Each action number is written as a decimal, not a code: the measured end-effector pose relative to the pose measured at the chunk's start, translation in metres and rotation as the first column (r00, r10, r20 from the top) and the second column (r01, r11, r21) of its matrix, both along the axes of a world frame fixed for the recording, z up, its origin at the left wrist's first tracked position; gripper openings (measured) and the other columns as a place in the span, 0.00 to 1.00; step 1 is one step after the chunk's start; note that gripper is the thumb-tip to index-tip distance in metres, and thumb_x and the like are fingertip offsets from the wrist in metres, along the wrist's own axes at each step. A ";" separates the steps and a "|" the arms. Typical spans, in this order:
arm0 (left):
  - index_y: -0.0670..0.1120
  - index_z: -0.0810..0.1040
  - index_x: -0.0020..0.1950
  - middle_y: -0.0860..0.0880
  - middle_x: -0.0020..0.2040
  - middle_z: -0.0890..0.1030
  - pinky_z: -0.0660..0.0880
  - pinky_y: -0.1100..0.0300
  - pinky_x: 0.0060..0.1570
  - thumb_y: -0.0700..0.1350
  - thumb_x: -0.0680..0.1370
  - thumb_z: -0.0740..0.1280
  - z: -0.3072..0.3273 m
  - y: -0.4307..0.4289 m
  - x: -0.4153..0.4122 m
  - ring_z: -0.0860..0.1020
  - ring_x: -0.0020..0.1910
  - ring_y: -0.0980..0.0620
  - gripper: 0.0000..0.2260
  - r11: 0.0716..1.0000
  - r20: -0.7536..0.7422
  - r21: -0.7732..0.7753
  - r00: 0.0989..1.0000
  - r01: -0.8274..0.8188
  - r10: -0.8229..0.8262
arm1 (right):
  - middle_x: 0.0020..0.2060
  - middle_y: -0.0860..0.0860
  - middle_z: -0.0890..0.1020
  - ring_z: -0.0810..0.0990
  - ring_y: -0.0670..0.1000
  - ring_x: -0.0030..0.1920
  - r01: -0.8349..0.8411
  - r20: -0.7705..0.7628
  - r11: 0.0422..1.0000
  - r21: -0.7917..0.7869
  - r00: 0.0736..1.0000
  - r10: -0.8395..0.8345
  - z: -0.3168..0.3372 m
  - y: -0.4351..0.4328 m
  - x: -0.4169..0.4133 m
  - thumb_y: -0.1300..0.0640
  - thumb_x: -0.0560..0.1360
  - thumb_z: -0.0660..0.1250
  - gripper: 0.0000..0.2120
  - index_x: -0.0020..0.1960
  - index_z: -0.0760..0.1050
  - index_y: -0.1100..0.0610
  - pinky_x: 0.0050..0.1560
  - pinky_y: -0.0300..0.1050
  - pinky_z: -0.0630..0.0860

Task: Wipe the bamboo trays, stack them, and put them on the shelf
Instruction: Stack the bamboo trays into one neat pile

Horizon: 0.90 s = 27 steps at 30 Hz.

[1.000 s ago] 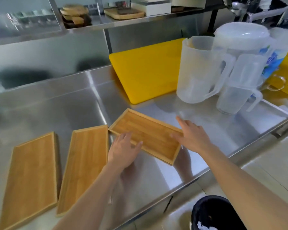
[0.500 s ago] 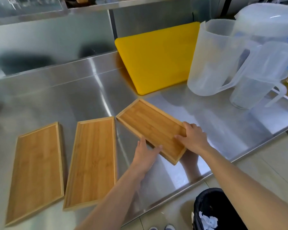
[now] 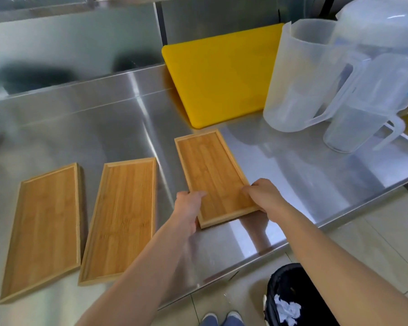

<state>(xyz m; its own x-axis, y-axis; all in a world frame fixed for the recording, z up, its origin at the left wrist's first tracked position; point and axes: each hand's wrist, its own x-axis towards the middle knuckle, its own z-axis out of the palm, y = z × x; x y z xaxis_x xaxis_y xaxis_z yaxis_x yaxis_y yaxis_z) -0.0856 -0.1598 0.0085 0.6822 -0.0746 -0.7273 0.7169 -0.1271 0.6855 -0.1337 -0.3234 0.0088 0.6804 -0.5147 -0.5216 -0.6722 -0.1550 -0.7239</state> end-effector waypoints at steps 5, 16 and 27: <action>0.42 0.66 0.66 0.48 0.51 0.76 0.70 0.51 0.53 0.47 0.78 0.61 -0.007 0.008 -0.002 0.73 0.50 0.47 0.18 0.984 0.119 0.175 0.991 0.031 -0.052 | 0.41 0.52 0.76 0.74 0.51 0.38 -0.125 0.017 0.992 0.016 0.992 0.125 -0.001 0.004 -0.004 0.46 0.74 0.60 0.15 0.49 0.72 0.58 0.30 0.42 0.70; 0.41 0.75 0.49 0.49 0.36 0.74 0.67 0.61 0.31 0.48 0.80 0.57 0.020 0.038 -0.008 0.72 0.34 0.53 0.13 0.959 0.348 0.279 0.936 -0.052 -0.050 | 0.34 0.52 0.73 0.72 0.49 0.34 -0.232 0.228 0.964 -0.132 0.939 0.258 0.011 0.029 0.004 0.47 0.74 0.60 0.14 0.40 0.70 0.58 0.32 0.43 0.67; 0.49 0.71 0.33 0.52 0.27 0.68 0.62 0.63 0.25 0.49 0.80 0.58 0.045 0.119 -0.005 0.66 0.26 0.56 0.15 0.948 0.570 0.289 0.819 -0.130 -0.062 | 0.32 0.53 0.71 0.70 0.52 0.32 -0.344 0.287 0.863 -0.369 0.841 0.458 0.024 0.107 0.006 0.49 0.78 0.53 0.18 0.39 0.68 0.61 0.33 0.48 0.67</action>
